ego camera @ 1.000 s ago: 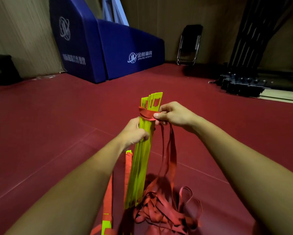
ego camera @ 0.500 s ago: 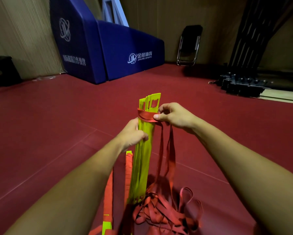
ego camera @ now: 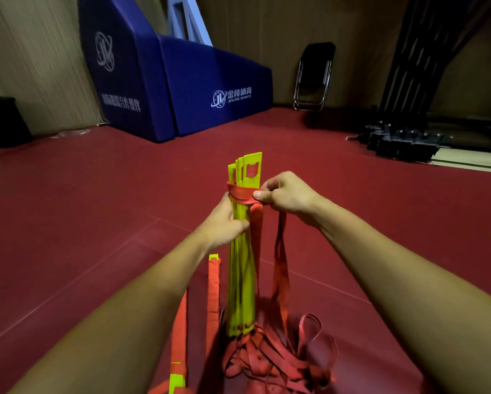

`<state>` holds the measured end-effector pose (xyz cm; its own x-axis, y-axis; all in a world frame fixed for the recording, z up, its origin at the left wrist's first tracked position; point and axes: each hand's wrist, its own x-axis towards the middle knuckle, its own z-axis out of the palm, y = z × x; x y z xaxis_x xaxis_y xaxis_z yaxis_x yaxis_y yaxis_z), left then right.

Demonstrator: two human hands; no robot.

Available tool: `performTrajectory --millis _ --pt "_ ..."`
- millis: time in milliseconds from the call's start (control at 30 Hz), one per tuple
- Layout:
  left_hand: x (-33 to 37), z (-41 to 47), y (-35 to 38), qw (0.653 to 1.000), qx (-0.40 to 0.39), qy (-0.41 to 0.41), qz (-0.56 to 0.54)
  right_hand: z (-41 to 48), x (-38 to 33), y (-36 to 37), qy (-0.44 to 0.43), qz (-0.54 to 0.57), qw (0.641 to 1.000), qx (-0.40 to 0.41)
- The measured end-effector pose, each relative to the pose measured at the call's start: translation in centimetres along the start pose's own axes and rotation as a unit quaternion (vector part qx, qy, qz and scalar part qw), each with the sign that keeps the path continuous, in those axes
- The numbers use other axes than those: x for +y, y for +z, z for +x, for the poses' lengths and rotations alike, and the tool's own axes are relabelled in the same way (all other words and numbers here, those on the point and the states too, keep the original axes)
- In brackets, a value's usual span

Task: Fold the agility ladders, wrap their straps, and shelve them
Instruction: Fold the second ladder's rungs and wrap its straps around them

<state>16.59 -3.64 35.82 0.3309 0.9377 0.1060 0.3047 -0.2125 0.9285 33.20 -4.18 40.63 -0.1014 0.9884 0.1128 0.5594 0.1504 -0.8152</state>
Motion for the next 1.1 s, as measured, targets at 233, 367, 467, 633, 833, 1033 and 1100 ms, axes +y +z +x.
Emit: performTrajectory --millis 233,367,467,633,833,1033,1100 --pt "0.5 -0.6 -0.2 0.999 0.022 -0.030 0.029 -0.2 -0.8 1.0 -0.025 -0.126 0.990 0.059" --pt "0.3 0.0 -0.4 0.996 0.023 -0.014 0.085 -0.2 -1.3 1.3 -0.030 -0.160 0.983 0.089" --pt "-0.4 0.7 -0.2 0.991 0.010 0.000 0.131 -0.1 -1.2 1.3 -0.001 -0.147 0.984 0.104" --pt "0.5 0.0 0.0 0.973 0.102 0.008 0.205 0.2 -1.3 1.1 0.033 -0.123 0.987 0.103" --pt "0.1 0.3 -0.5 0.976 0.130 0.023 0.170 0.5 -0.6 0.3 -0.010 -0.102 0.991 0.092" --pt "-0.1 0.5 -0.8 0.987 0.115 0.024 0.106 0.2 0.0 -1.3 -0.080 -0.082 0.993 -0.009" --pt "-0.3 0.6 -0.8 0.991 0.095 0.036 0.092 0.5 0.5 -1.4 -0.081 -0.110 0.991 0.011"
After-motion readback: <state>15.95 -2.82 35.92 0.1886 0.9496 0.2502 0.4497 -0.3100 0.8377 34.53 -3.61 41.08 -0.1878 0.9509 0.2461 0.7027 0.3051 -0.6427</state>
